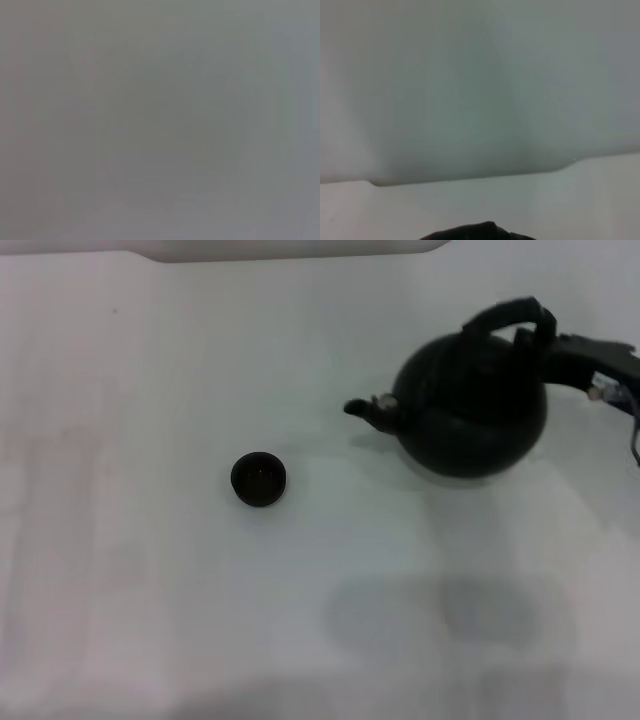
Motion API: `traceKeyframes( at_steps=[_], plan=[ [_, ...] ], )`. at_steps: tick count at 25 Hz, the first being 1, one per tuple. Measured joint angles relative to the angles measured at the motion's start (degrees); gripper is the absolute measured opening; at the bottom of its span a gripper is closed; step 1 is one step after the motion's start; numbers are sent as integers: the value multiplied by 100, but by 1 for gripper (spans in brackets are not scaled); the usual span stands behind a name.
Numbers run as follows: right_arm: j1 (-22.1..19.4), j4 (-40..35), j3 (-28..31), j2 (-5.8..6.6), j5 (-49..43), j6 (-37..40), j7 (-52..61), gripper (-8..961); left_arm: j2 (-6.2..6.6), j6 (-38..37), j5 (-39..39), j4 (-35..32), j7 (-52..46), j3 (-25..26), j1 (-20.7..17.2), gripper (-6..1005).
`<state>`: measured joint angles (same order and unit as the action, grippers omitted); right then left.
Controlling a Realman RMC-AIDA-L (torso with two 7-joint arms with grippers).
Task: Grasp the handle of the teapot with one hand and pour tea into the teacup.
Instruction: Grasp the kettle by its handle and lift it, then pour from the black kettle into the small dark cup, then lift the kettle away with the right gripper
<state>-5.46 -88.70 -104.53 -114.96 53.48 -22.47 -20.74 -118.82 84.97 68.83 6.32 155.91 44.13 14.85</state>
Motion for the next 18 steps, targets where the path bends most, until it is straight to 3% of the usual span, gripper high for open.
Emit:
traceKeyframes(
  at_steps=[11, 18],
  plan=[
    [910, -42, -186, -33, -190, -280, -272, 194, -6, 22, -12, 0, 1, -11, -132, 887],
    [1228, -6, -429, -69, -745, -252, -220, 194, -23, 22, -53, 28, 0, -48, -208, 888]
  ],
)
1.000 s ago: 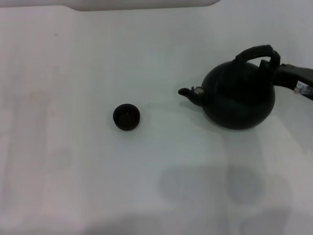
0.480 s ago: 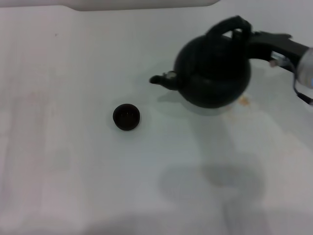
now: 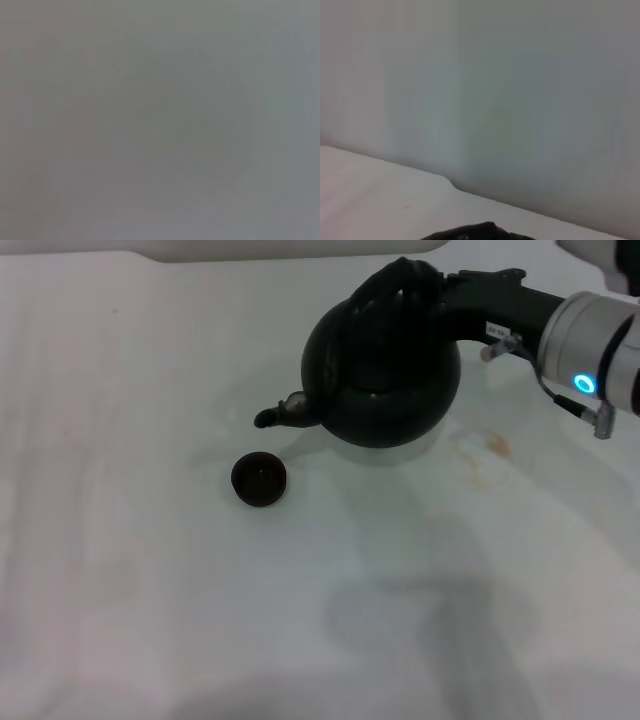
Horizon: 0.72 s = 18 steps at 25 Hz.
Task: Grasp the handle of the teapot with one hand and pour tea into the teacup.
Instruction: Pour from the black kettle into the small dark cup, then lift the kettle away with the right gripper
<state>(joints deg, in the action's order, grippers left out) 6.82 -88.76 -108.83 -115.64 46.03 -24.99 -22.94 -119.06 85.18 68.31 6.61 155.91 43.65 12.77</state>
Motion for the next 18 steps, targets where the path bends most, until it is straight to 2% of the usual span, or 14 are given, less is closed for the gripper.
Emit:
traceKeyframes(
  at_steps=[9, 18],
  plan=[
    [76, -52, -411, -13, -1423, 247, 782, 193, -5, -8, -23, 24, -24, -14, 10, 887],
    [191, -14, -802, -20, -2233, 443, 1040, 187, -13, -23, -23, 42, -33, -27, 8, 888]
  ],
)
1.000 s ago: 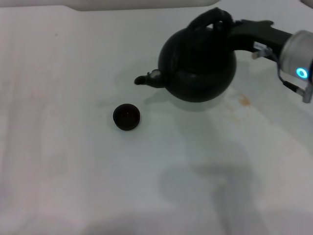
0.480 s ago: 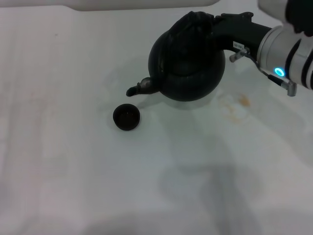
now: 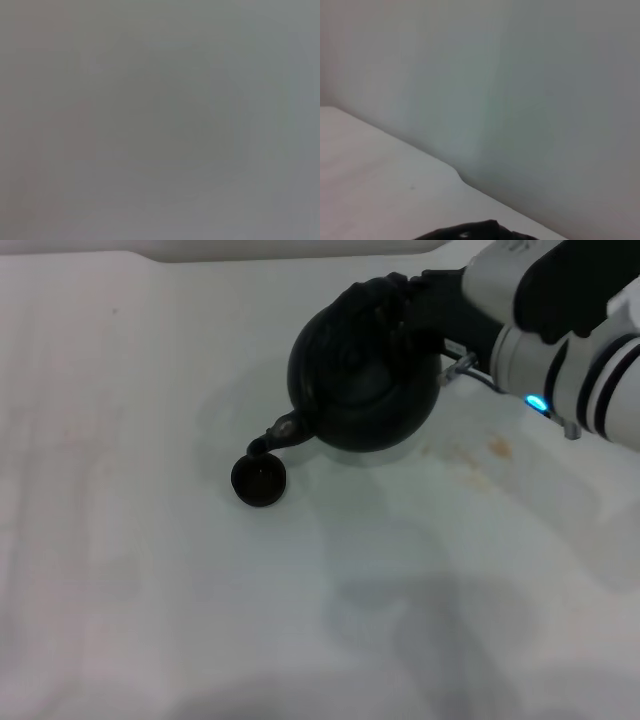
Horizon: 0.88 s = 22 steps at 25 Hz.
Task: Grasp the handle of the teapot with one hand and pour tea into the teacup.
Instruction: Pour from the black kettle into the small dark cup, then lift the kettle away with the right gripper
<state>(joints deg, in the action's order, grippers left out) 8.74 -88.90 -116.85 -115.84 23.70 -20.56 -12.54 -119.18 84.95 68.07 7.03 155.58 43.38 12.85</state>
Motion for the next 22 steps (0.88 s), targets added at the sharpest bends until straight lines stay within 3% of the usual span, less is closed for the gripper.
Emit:
traceKeyframes(
  at_steps=[22],
  plan=[
    [189, 597, -317, -9, -555, 793, 57, 181, -9, -157, -4, 60, -2, -27, -13, 888]
  ],
)
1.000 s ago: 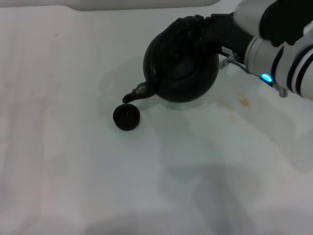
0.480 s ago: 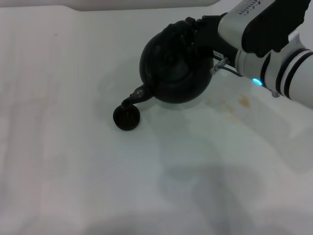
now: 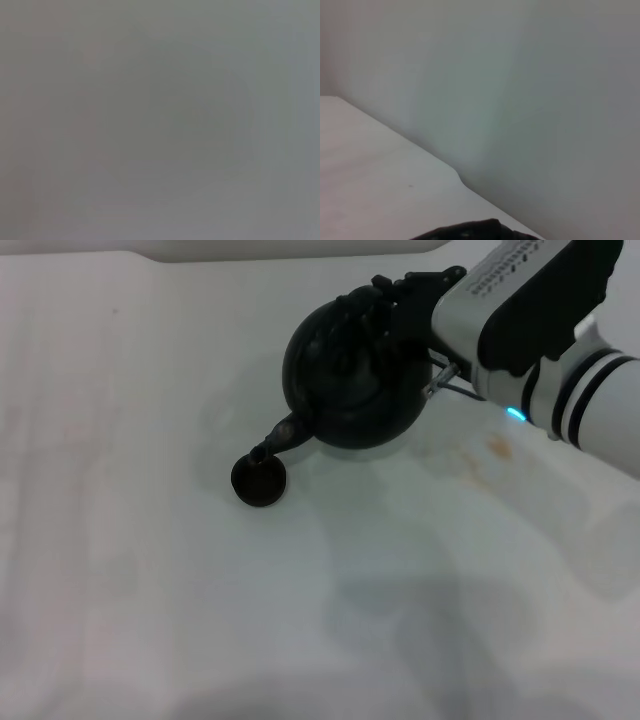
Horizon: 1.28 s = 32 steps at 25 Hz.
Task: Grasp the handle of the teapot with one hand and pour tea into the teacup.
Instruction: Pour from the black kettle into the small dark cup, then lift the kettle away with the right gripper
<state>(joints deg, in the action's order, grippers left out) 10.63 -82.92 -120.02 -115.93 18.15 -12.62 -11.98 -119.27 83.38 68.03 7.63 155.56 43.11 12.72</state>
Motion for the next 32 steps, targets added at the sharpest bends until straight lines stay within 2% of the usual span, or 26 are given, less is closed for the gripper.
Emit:
traceKeyframes(
  at_steps=[32],
  plan=[
    [135, 811, -324, -18, -568, 1358, -51, 173, 0, -7, -67, 1, 0, -39, 11, 887]
  ],
)
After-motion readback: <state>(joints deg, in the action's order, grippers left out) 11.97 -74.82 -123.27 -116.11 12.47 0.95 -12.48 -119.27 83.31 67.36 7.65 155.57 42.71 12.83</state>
